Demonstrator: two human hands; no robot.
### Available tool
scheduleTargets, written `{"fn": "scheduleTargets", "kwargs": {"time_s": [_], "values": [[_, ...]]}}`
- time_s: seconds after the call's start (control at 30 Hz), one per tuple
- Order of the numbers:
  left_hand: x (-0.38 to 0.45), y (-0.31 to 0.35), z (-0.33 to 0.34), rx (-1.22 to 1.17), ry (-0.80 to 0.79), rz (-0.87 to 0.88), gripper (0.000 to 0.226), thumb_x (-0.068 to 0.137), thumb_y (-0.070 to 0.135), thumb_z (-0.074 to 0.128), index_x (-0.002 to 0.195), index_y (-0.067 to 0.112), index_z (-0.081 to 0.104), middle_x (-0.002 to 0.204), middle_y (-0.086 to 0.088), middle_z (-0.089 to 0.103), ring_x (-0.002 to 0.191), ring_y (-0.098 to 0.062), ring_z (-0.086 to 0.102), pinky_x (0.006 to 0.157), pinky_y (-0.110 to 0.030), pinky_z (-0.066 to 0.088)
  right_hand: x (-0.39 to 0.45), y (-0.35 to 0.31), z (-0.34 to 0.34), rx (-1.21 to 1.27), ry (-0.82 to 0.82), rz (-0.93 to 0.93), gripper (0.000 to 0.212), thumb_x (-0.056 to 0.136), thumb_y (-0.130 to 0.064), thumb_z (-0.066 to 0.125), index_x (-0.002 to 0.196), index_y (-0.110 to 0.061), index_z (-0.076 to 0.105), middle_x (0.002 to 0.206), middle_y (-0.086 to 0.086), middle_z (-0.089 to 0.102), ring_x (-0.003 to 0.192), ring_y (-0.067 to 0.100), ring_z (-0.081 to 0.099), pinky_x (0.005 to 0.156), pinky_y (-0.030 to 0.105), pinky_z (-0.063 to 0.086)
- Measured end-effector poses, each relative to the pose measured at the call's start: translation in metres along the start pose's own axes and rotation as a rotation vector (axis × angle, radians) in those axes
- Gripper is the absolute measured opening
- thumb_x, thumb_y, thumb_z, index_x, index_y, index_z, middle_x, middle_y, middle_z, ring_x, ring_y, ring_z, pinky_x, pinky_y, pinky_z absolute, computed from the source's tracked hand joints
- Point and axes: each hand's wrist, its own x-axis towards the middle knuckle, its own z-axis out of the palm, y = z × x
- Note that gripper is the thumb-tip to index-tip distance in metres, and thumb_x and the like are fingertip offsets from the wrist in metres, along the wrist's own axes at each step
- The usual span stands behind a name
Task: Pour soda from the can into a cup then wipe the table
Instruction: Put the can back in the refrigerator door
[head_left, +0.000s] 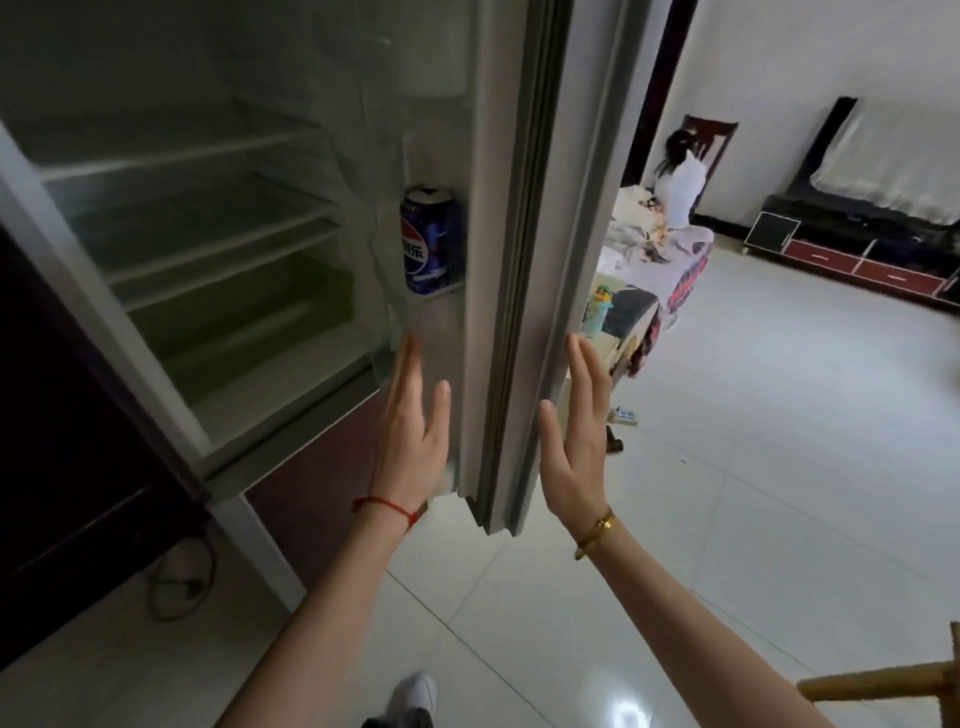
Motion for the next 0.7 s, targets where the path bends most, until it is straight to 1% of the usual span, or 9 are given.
{"fn": "scheduleTargets", "kwargs": {"time_s": [0.07,0.13,0.27,0.3,0.37,0.43,0.47,0.6,0.7], "values": [[-0.009,0.0,-0.013,0.008,0.03,-0.021,0.058,0.104,0.033,0.036,0.156,0.022,0.013,0.164,0.006,0.01,0.15,-0.005,0.008,0.121,-0.028,0.015,-0.007,-0.009,0.009,0.013,-0.067,-0.057,0.06,0.096,-0.017,0.043,0.152,-0.006,0.024,0.158,0.005,0.022,0.148,0.016,0.02,0.121,0.037,0.02],[-0.017,0.0,-0.024,0.012,0.045,-0.027,0.056,0.105,0.033,0.035,0.156,0.024,0.014,0.164,0.008,0.01,0.149,-0.004,0.009,0.118,-0.023,0.015,-0.012,-0.016,0.017,0.034,-0.131,-0.116,0.06,0.095,-0.014,0.044,0.151,-0.003,0.024,0.159,0.008,0.022,0.148,0.02,0.02,0.121,0.043,0.022],[-0.033,-0.006,-0.044,0.022,0.108,-0.04,0.053,0.106,0.032,0.033,0.155,0.029,0.016,0.161,0.017,0.013,0.139,0.019,0.011,0.107,0.001,0.015,-0.016,-0.026,0.04,0.072,-0.259,-0.278,0.058,0.093,-0.005,0.045,0.148,0.004,0.028,0.158,0.014,0.024,0.148,0.027,0.021,0.118,0.053,0.025],[-0.035,-0.007,-0.045,0.02,0.105,-0.039,0.052,0.106,0.032,0.033,0.155,0.029,0.017,0.16,0.019,0.014,0.137,0.023,0.011,0.104,0.004,0.015,-0.016,-0.026,0.044,0.056,-0.278,-0.298,0.058,0.093,-0.004,0.045,0.147,0.004,0.028,0.158,0.014,0.025,0.148,0.028,0.021,0.117,0.054,0.025],[-0.041,-0.012,-0.055,0.04,0.132,-0.054,0.052,0.105,0.035,0.032,0.155,0.029,0.019,0.161,0.017,0.017,0.14,0.017,0.014,0.107,0.0,0.017,-0.016,-0.031,0.06,0.064,-0.33,-0.342,0.057,0.095,-0.008,0.043,0.148,0.002,0.028,0.159,0.012,0.024,0.149,0.028,0.019,0.117,0.055,0.025],[-0.046,-0.017,-0.065,0.044,0.167,-0.06,0.052,0.105,0.035,0.032,0.155,0.029,0.02,0.162,0.013,0.021,0.145,0.007,0.018,0.113,-0.011,0.023,-0.015,-0.037,0.077,0.073,-0.389,-0.389,0.056,0.097,-0.016,0.039,0.15,-0.002,0.026,0.16,0.009,0.023,0.15,0.027,0.017,0.118,0.054,0.024],[-0.048,-0.02,-0.071,0.048,0.185,-0.067,0.052,0.105,0.034,0.033,0.155,0.029,0.02,0.161,0.013,0.022,0.144,0.007,0.019,0.113,-0.014,0.025,-0.014,-0.04,0.087,0.078,-0.414,-0.406,0.057,0.097,-0.019,0.037,0.151,-0.003,0.025,0.16,0.008,0.022,0.15,0.026,0.016,0.119,0.054,0.023],[-0.048,-0.035,-0.097,0.098,0.263,-0.094,0.053,0.104,0.033,0.035,0.155,0.029,0.02,0.158,0.015,0.023,0.128,0.03,0.018,0.096,0.006,0.026,-0.002,-0.057,0.126,0.098,-0.486,-0.442,0.057,0.098,-0.018,0.039,0.151,-0.003,0.024,0.162,0.008,0.019,0.151,0.025,0.01,0.121,0.052,0.017],[-0.042,-0.047,-0.12,0.134,0.296,-0.105,0.054,0.104,0.032,0.035,0.155,0.031,0.017,0.161,0.014,0.017,0.13,0.029,0.013,0.094,0.01,0.021,0.01,-0.067,0.157,0.096,-0.528,-0.474,0.056,0.1,-0.018,0.037,0.152,-0.002,0.023,0.162,0.009,0.015,0.152,0.026,0.006,0.12,0.054,0.015]]}}
